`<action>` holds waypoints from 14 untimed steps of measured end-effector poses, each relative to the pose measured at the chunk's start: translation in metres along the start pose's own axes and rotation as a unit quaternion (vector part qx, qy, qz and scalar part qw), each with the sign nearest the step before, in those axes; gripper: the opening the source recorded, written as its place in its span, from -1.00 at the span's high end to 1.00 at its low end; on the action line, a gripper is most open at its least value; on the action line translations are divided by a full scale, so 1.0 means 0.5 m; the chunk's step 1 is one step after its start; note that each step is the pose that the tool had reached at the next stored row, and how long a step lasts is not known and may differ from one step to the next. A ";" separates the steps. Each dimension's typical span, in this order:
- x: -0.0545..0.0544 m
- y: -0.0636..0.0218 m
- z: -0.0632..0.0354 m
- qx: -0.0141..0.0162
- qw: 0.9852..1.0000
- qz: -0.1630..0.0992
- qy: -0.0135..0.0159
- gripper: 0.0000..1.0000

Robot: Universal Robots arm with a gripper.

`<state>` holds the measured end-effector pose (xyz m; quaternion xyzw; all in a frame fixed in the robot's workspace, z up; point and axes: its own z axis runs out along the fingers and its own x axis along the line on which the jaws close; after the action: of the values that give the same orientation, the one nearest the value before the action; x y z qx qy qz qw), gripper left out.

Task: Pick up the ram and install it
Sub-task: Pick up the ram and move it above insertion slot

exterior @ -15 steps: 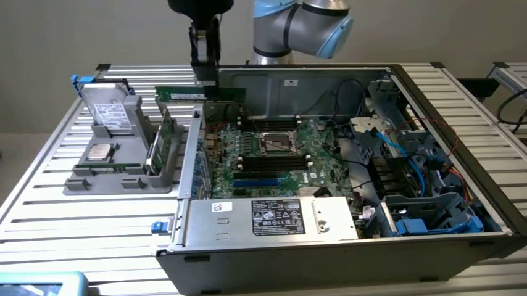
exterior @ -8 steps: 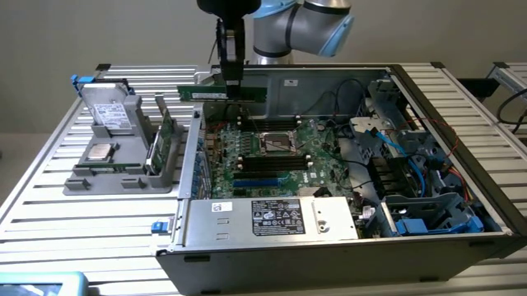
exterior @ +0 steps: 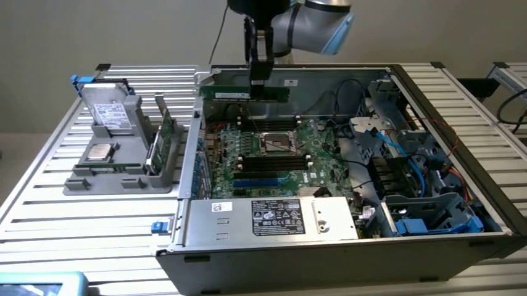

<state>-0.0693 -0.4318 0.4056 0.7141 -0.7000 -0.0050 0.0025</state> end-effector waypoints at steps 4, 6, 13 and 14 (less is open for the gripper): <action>0.000 -0.033 0.000 0.000 1.000 -0.001 0.000 0.73; 0.000 -0.041 0.000 0.000 1.000 -0.002 0.000 0.73; -0.004 -0.052 0.002 -0.002 1.000 -0.002 0.000 0.73; -0.005 -0.055 0.003 -0.003 1.000 -0.002 0.000 0.73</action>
<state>-0.0418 -0.4288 0.4039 0.7155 -0.6985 -0.0069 0.0045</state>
